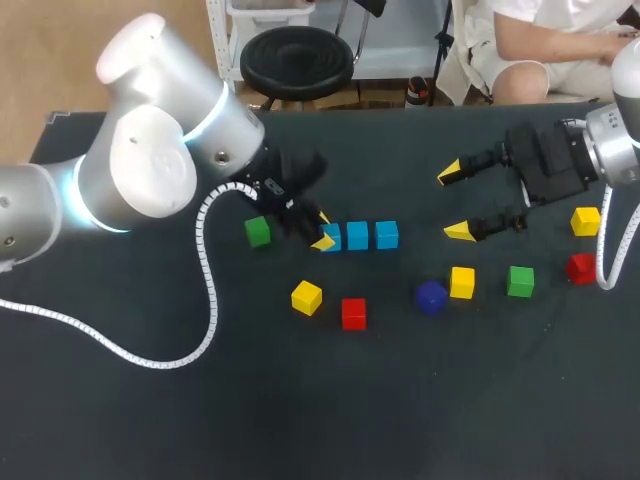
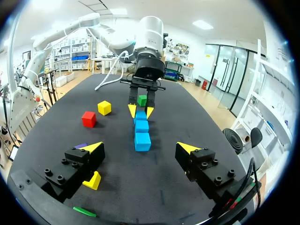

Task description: Place the blue cubes, place green cubes on the blue cubes, place the yellow cubes on the green cubes, then place the red cubes on the yellow cubes, and place purple cube on the red cubes.

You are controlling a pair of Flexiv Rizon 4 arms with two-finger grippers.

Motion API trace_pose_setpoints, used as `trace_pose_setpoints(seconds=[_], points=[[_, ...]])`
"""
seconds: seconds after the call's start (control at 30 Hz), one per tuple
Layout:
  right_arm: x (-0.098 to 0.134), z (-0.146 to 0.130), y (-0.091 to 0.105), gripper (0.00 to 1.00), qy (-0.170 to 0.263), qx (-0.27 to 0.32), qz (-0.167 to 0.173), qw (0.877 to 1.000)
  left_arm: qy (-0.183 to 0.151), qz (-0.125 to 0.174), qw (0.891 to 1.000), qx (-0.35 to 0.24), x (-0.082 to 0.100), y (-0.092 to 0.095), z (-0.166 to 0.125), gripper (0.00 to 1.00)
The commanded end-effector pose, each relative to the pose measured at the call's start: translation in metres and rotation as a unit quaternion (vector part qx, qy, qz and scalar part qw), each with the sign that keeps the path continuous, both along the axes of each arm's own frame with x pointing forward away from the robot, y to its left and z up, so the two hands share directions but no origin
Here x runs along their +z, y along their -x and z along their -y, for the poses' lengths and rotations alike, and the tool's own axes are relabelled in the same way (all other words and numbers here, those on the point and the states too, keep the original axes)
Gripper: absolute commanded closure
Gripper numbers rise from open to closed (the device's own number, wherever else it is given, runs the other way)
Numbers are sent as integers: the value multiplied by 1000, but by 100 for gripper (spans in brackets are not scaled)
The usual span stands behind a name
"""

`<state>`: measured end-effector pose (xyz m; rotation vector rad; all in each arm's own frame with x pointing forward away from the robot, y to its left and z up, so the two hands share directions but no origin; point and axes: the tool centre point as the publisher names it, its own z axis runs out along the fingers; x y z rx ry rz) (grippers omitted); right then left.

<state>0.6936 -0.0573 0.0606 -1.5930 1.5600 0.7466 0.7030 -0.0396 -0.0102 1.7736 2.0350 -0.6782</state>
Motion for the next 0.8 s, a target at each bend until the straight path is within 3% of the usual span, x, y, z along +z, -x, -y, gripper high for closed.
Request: trace_pose_setpoints(seconds=[0.03,0.23,0.8], points=[[0,0,1,0,0,0,1,1000,4,2,1000,0,4,0,-1,100],[0,0,1,0,0,0,1,1000,5,9,1000,-4,11,2,0,100],[0,0,1,0,0,0,1,1000,0,4,1000,-9,4,2,2,100]])
